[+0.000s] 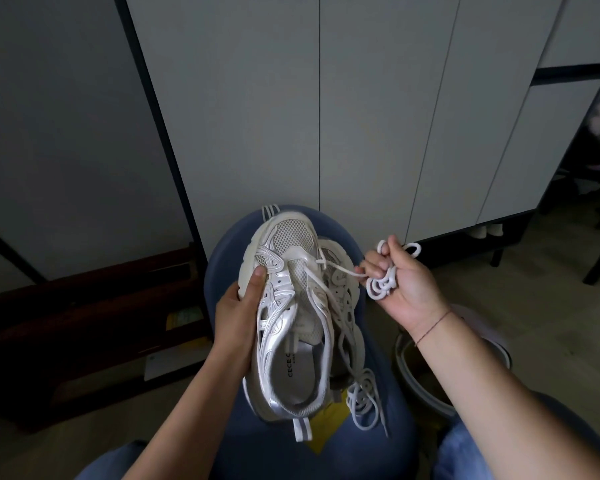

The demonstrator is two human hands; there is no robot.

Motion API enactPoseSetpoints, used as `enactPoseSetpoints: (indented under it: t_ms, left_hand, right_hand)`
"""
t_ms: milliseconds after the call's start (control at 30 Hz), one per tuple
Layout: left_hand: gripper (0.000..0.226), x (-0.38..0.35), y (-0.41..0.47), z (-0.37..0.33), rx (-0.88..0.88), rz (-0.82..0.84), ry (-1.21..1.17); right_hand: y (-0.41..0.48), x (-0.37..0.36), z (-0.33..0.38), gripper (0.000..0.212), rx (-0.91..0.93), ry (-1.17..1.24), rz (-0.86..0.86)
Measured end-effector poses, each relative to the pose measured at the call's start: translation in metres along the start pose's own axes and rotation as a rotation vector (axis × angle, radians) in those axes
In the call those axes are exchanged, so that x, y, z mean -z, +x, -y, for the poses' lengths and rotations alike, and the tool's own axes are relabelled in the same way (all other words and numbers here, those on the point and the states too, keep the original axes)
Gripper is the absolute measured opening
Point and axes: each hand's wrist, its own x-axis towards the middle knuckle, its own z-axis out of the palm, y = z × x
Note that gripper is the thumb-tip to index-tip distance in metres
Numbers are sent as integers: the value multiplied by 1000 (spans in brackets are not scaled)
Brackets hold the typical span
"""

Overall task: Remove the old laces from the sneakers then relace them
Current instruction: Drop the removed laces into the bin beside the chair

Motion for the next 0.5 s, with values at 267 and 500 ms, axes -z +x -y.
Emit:
enactPoseSetpoints:
  t_ms: [267, 500]
  left_hand:
    - [55, 2, 1, 2, 0, -17, 26]
    - [44, 1, 2, 0, -21, -23, 35]
  right_hand:
    - [-8, 3, 0, 37, 40, -798, 28]
    - [-11, -2, -9, 26, 30, -891, 30]
